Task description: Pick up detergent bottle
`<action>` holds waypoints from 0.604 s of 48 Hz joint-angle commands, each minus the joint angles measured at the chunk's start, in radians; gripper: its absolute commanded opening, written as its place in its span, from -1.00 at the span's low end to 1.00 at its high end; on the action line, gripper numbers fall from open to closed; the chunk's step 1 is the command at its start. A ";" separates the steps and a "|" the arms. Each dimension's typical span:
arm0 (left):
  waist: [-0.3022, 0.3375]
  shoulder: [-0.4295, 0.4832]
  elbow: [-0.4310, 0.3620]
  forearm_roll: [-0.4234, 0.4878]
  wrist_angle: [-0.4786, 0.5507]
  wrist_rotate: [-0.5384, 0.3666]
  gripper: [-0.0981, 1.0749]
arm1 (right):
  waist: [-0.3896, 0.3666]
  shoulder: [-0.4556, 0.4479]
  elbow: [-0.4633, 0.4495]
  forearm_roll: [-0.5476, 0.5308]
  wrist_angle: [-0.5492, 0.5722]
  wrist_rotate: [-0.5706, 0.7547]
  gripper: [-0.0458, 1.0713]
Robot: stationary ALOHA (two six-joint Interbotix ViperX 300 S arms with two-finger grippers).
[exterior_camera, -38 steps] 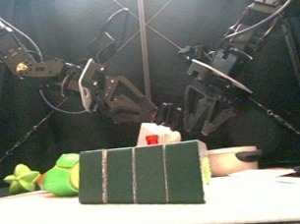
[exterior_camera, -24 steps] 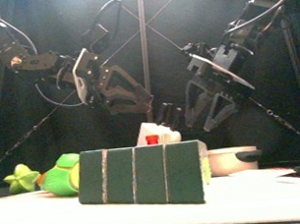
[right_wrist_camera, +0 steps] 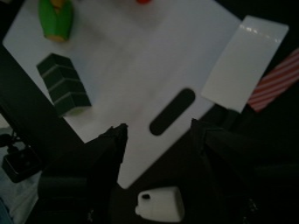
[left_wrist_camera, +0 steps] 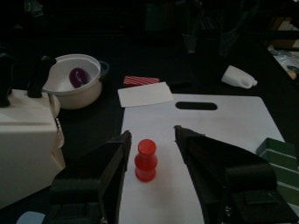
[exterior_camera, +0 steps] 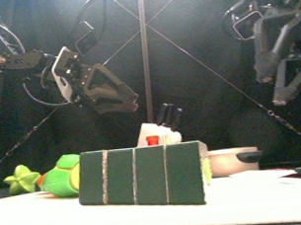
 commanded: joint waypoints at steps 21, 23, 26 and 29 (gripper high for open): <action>-0.006 -0.015 -0.005 0.012 -0.009 0.000 0.58 | 0.124 0.037 -0.060 0.225 0.132 -0.003 0.72; -0.008 -0.015 -0.006 0.014 -0.009 0.000 0.58 | 0.124 0.034 -0.060 0.250 0.138 -0.003 0.72; -0.006 -0.015 -0.006 0.014 -0.009 0.000 0.58 | 0.123 0.021 -0.061 0.291 0.138 -0.003 0.72; -0.006 -0.015 -0.005 0.014 -0.009 0.000 0.58 | 0.115 0.012 -0.061 0.331 0.138 -0.003 0.72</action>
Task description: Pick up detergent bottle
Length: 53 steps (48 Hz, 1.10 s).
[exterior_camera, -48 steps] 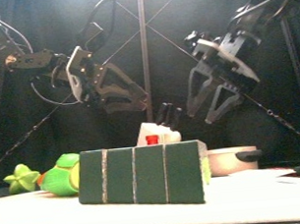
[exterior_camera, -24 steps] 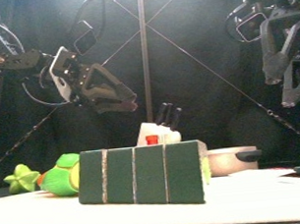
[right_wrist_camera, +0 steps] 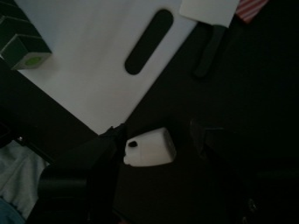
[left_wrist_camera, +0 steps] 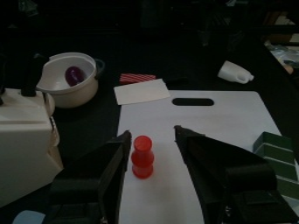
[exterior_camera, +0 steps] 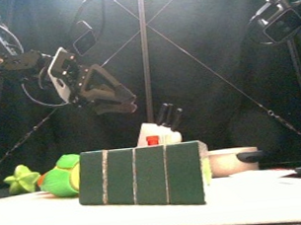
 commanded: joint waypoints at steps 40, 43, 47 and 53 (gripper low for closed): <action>0.000 -0.021 0.002 0.002 -0.009 -0.002 0.58 | -0.124 0.179 -0.232 0.495 0.137 -1.104 0.72; -0.002 -0.021 0.003 0.002 -0.008 -0.002 0.58 | -0.104 0.216 -0.253 0.494 0.153 -1.154 0.71; -0.002 -0.021 0.003 0.000 -0.009 -0.002 0.58 | -0.074 0.259 -0.295 0.479 0.167 -1.197 0.71; -0.002 -0.023 0.003 0.000 -0.009 -0.002 0.58 | -0.044 0.318 -0.334 0.414 0.167 -1.197 0.71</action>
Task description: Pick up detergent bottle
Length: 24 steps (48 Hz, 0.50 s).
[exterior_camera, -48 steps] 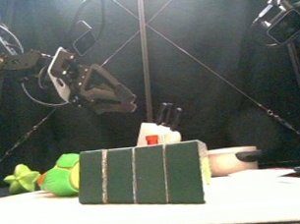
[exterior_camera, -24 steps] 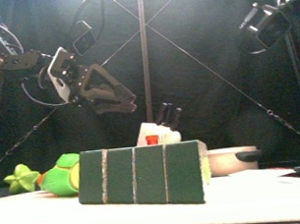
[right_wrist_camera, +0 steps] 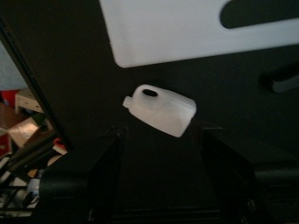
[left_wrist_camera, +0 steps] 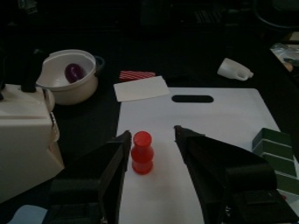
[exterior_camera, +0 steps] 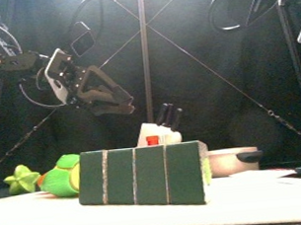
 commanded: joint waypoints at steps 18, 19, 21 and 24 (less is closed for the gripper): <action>0.000 -0.017 -0.005 -0.002 -0.008 -0.002 0.58 | 0.044 0.121 -0.127 -0.195 0.163 0.002 0.75; -0.002 -0.017 -0.005 -0.002 -0.008 -0.002 0.58 | 0.046 0.123 -0.132 -0.195 0.164 0.002 0.75; -0.002 -0.017 -0.005 -0.002 -0.009 -0.002 0.58 | 0.046 0.123 -0.143 -0.189 0.164 0.000 0.76; -0.002 -0.017 -0.005 -0.002 -0.008 -0.002 0.58 | 0.049 0.121 -0.155 -0.184 0.163 0.000 0.80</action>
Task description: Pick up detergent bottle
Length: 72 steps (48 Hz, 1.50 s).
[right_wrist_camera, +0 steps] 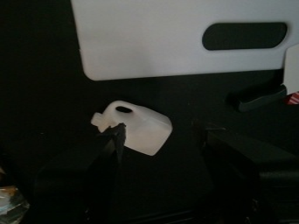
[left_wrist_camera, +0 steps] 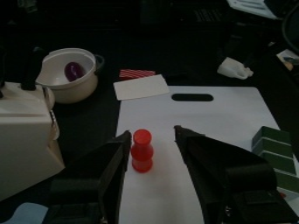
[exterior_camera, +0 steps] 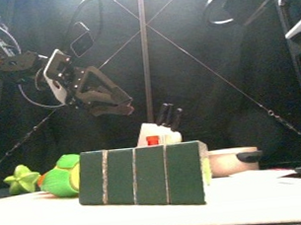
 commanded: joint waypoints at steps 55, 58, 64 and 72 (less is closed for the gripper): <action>0.005 -0.017 0.000 -0.002 -0.006 0.000 0.58 | 0.044 -0.006 0.123 0.055 -0.189 -0.018 0.93; 0.005 -0.017 0.000 -0.002 -0.006 0.000 0.58 | 0.044 -0.006 0.127 0.048 -0.189 -0.018 0.92; 0.005 -0.017 0.000 -0.002 -0.006 0.000 0.58 | 0.043 -0.008 0.133 0.032 -0.189 -0.020 0.86; 0.006 -0.017 0.000 -0.002 -0.008 0.000 0.58 | 0.041 -0.008 0.140 0.029 -0.198 -0.017 0.63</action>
